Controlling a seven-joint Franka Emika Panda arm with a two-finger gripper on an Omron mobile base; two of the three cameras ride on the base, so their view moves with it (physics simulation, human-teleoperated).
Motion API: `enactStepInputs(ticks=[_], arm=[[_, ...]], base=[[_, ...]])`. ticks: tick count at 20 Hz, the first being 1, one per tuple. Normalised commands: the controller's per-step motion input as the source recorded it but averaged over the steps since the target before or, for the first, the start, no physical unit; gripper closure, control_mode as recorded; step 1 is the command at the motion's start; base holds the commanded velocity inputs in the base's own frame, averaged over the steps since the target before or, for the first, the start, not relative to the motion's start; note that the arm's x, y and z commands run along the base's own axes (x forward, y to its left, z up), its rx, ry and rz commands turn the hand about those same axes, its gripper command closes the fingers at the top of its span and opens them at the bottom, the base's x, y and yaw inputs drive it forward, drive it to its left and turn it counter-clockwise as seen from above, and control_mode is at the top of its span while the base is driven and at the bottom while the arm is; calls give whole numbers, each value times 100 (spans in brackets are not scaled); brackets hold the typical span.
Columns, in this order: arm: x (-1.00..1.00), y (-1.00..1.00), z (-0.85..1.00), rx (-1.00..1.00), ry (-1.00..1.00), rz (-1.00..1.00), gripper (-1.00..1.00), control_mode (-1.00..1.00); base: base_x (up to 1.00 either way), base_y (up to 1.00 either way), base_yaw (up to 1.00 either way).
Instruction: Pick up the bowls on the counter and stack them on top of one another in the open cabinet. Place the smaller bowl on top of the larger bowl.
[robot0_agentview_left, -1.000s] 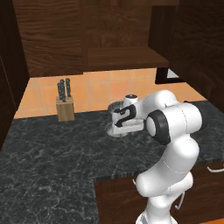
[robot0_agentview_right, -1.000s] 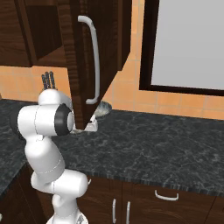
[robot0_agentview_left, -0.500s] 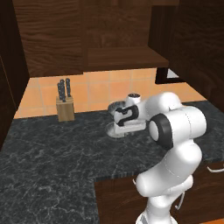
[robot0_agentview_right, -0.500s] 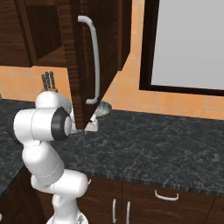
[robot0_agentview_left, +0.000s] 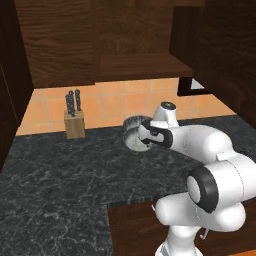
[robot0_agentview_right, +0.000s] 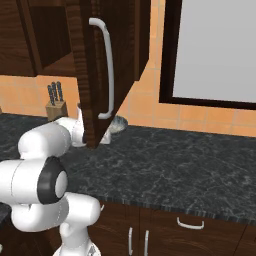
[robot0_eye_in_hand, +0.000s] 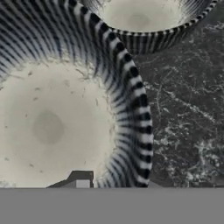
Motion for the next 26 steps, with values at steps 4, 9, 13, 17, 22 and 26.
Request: enactStepInputs(ticks=[4, 9, 13, 17, 22, 26], arm=[[41, 7, 79, 0, -18, -13, 100, -100], [68, -2, 56, 1, -14, -20, 100, -100], [59, -36, 1, 13, -3, -16, 100, -100], [22, -50, 1, 21, -9, -6, 100, -100], [22, -42, 0, 23, -14, -10, 100, -100], [48, -4, 0, 2, 2, -24, 100, -100]], base=[[0, 0, 0], [0, 0, 0], [0, 0, 0], [0, 0, 0], [0, 0, 0], [0, 0, 0]])
